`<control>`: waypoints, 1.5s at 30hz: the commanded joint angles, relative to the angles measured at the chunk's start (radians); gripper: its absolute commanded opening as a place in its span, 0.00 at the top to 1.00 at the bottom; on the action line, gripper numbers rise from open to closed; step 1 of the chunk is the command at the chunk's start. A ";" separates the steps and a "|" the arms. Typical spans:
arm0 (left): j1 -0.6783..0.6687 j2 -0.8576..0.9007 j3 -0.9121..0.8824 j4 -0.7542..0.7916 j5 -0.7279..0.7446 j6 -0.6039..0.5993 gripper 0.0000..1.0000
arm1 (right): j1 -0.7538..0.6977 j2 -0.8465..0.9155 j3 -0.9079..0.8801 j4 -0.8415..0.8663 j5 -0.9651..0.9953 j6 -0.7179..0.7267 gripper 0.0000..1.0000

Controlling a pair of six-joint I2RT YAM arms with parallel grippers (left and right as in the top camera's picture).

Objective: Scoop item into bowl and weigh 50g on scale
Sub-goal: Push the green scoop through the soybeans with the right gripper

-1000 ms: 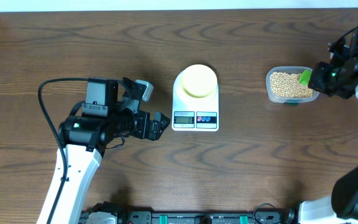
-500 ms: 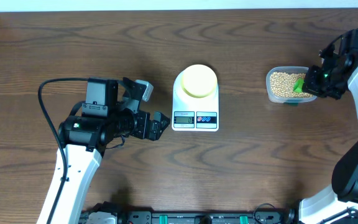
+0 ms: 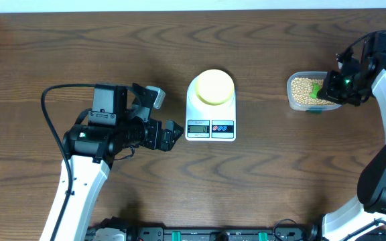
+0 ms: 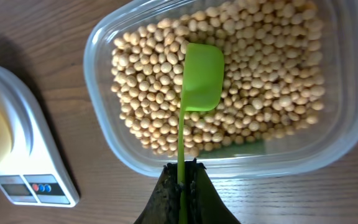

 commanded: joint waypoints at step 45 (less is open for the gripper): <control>-0.002 0.000 0.002 0.000 0.016 0.018 0.02 | -0.196 0.009 -0.089 0.011 -0.396 -0.101 0.99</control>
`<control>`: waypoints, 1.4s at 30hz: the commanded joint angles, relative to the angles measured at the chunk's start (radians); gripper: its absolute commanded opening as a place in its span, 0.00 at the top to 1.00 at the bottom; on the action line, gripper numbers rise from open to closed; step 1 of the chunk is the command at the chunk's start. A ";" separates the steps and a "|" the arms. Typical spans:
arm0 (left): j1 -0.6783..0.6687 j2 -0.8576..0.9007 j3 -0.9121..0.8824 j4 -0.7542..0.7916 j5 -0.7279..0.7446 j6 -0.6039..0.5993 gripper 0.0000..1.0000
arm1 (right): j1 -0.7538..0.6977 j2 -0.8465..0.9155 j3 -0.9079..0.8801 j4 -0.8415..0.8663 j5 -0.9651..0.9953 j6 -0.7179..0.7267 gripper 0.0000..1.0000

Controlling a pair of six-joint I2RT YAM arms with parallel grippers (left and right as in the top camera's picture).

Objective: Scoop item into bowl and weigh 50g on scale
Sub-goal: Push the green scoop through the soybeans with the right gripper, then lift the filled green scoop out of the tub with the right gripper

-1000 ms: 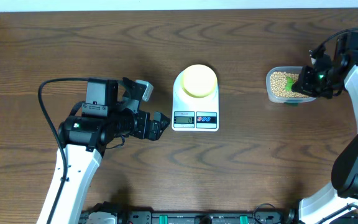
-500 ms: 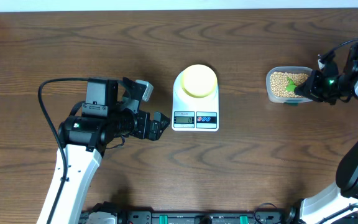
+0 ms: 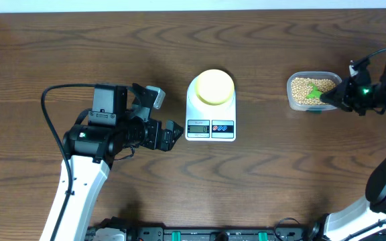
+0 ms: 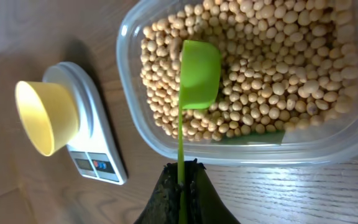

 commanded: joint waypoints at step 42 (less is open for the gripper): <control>-0.002 0.000 0.002 0.000 0.016 0.018 0.02 | -0.231 0.007 -0.008 -0.209 -0.458 -0.276 0.99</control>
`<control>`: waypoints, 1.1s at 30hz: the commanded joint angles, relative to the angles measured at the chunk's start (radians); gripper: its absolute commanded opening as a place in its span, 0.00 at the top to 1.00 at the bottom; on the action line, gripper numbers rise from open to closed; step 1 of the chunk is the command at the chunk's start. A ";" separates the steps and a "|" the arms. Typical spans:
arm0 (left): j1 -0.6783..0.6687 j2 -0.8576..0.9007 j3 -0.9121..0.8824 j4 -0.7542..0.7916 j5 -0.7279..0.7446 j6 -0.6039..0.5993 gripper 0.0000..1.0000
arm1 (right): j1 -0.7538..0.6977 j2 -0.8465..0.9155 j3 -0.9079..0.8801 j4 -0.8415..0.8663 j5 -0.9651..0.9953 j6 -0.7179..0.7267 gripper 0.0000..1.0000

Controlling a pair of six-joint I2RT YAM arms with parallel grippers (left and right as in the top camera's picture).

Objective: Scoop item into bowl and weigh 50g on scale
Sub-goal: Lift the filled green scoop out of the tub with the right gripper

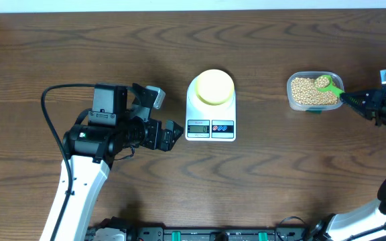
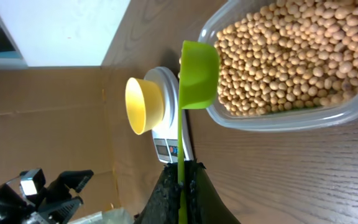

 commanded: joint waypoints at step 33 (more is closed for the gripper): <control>-0.002 0.000 0.002 0.000 0.016 0.017 0.02 | 0.267 0.007 -0.008 -0.044 -0.327 -0.026 0.99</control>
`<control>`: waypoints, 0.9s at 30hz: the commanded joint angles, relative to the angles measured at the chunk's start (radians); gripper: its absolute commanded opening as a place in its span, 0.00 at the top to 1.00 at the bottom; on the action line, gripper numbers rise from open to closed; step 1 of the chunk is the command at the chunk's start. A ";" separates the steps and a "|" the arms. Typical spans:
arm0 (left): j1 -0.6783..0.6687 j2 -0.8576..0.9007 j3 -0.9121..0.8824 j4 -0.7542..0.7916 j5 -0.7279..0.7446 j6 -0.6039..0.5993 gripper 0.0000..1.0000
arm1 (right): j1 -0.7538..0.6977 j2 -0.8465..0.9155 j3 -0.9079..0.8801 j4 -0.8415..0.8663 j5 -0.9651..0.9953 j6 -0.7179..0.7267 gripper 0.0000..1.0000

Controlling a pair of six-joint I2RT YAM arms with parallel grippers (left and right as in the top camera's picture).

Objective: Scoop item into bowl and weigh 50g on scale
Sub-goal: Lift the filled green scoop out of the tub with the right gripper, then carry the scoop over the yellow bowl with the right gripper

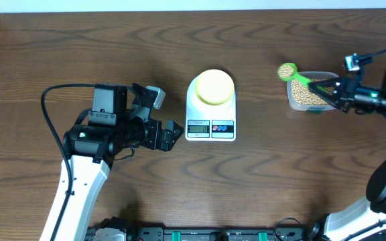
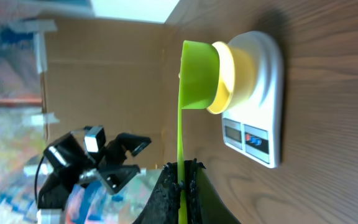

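My right gripper is shut on the handle of a green scoop, whose cup holds beans and hangs just left of the clear bean container. In the right wrist view the scoop points toward the yellow bowl on the white scale. From overhead the yellow bowl sits on the scale at mid-table. My left gripper rests left of the scale with its jaws slightly apart and nothing between them.
The scale's display and buttons face the front edge. A black cable loops behind the left arm. Bare wooden tabletop lies between the scale and the container.
My right gripper has moved left with the scoop. The cup was over the beans in the container; now it hangs outside the container's left rim, loaded with beans.
The scoop first lay on the beans in the container, held by my right gripper. Then the arm drew back to the right and tilted, with the cup still in the beans. Now the loaded scoop is outside the container, toward the scale. The left arm stayed still.
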 commanded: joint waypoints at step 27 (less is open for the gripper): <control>-0.002 0.000 0.002 0.000 0.016 0.017 0.02 | 0.482 0.007 -0.008 0.658 0.218 0.748 0.99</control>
